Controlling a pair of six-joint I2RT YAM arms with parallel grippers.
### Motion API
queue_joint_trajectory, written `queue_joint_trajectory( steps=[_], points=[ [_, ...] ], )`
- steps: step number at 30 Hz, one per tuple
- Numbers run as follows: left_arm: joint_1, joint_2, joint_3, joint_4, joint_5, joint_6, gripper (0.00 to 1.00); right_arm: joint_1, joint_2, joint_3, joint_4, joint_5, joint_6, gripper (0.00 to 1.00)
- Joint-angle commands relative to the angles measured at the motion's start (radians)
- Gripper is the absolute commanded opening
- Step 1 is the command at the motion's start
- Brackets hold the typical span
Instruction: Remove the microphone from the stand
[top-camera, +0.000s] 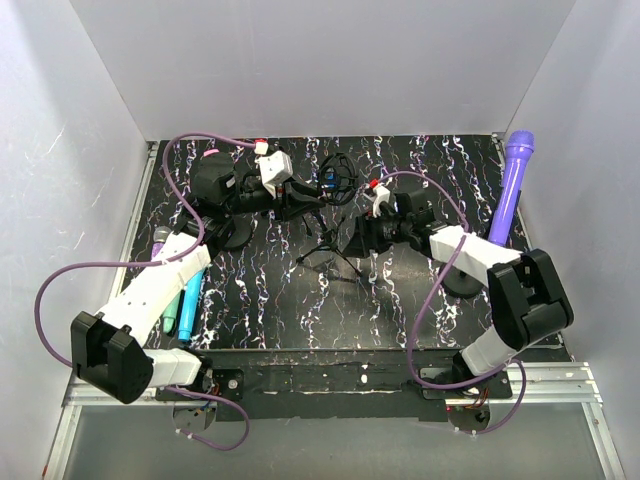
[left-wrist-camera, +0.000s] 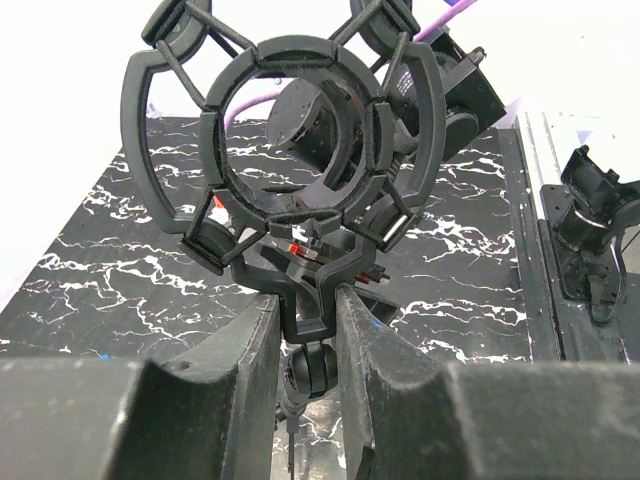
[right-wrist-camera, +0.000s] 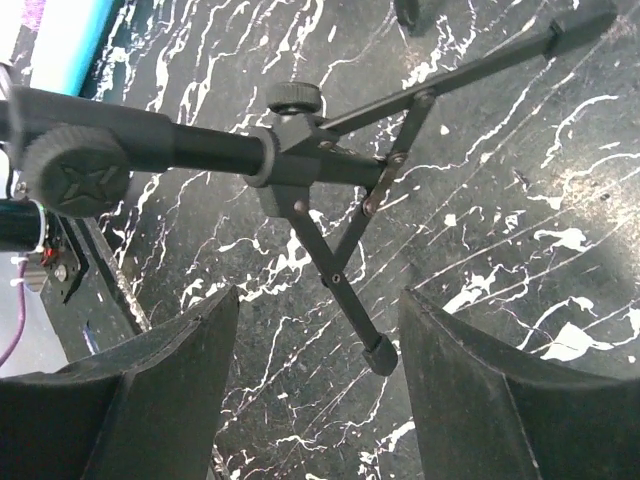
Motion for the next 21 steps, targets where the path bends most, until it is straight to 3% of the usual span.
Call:
queue_joint_trajectory(
  steps=[1,6,12,21],
  points=[
    [0.008,0.001,0.022,-0.012,-0.014,0.027,0.00,-0.011,-0.081,0.034,0.032,-0.080,-0.039,0.73],
    [0.008,-0.001,0.023,-0.021,-0.005,0.029,0.00,-0.012,-0.082,0.132,0.055,-0.179,0.038,0.75],
    [0.008,0.007,0.034,-0.029,-0.007,0.032,0.00,-0.014,0.002,0.181,0.081,-0.140,0.074,0.75],
    [0.008,0.017,0.051,-0.037,-0.005,0.042,0.00,-0.020,0.014,0.047,0.044,-0.071,0.030,0.73]
  ],
)
